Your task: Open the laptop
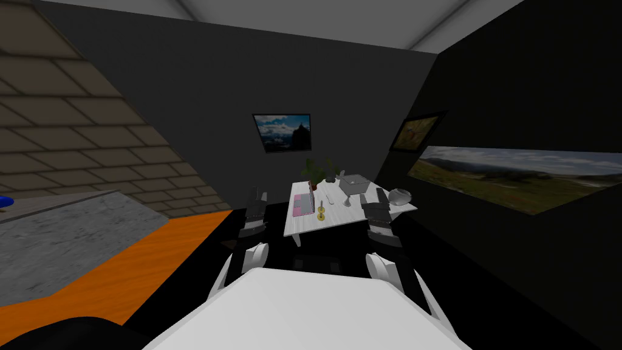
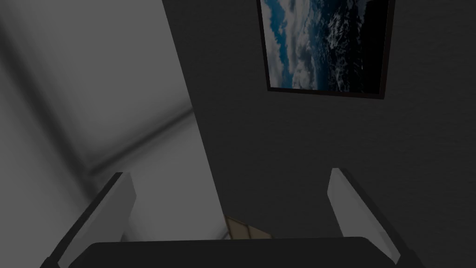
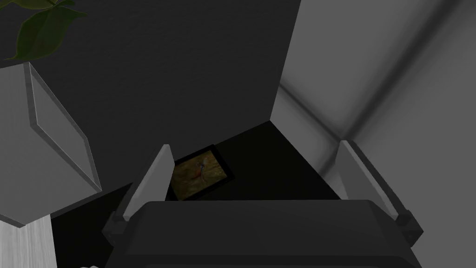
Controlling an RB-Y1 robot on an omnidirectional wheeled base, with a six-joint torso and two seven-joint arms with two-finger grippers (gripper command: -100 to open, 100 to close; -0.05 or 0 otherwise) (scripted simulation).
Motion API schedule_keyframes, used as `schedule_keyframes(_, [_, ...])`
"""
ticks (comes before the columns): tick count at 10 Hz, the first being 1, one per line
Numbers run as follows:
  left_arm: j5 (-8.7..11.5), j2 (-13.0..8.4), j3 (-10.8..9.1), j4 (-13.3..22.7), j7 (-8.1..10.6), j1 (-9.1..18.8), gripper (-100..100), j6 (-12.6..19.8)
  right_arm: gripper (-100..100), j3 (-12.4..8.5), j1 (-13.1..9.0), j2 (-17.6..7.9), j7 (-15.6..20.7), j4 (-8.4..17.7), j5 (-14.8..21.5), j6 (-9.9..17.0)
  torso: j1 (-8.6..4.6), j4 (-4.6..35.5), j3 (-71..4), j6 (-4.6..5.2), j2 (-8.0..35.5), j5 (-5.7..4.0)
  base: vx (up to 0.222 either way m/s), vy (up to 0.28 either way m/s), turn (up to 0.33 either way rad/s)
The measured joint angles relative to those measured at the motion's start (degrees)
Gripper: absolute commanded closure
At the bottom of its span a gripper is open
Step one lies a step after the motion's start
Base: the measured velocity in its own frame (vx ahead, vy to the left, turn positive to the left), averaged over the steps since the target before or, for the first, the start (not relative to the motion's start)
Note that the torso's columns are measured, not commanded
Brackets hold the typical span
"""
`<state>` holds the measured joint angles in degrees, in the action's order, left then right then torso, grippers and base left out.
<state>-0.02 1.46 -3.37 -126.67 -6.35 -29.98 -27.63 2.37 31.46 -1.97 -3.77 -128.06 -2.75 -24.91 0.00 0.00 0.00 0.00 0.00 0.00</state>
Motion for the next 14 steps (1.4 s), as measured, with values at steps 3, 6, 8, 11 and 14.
schedule_keyframes(3, [0.00,0.00,0.00,-0.01,0.00,0.00,0,0.00,0,0.00,0.00,0.00,0.00,-0.01,0.00,0.00,0.00,10.06,-20.14,0.00,10.03,0.00,0.000,0.000,0.000])
schedule_keyframes(6, [0.00,0.00,0.00,-0.01,0.00,0.00,0,0.00,0,0.00,0.00,0.00,0.00,-0.01,0.00,-0.01,0.00,22.68,-45.36,0.00,22.69,0.00,0.000,0.000,0.000])
schedule_keyframes(8, [0.00,0.00,0.00,-0.02,0.00,0.00,0,-0.01,0,0.00,0.00,0.00,0.00,-0.02,0.00,-0.01,0.00,31.14,-62.27,0.00,31.16,0.00,0.000,0.000,0.000])
schedule_keyframes(11, [-0.06,-1.27,-0.14,0.11,-0.02,0.05,-100,0.18,0,0.00,0.00,0.00,0.00,0.00,0.00,0.00,-0.03,41.49,-83.14,0.01,41.54,0.00,0.006,-0.015,-0.024])
schedule_keyframes(14, [-0.45,-5.74,-1.04,0.38,-0.17,0.45,-100,1.91,0,0.01,0.00,0.01,0.00,0.01,0.00,0.00,-0.07,42.26,-84.57,0.00,42.26,-0.02,0.013,-0.048,-0.061])
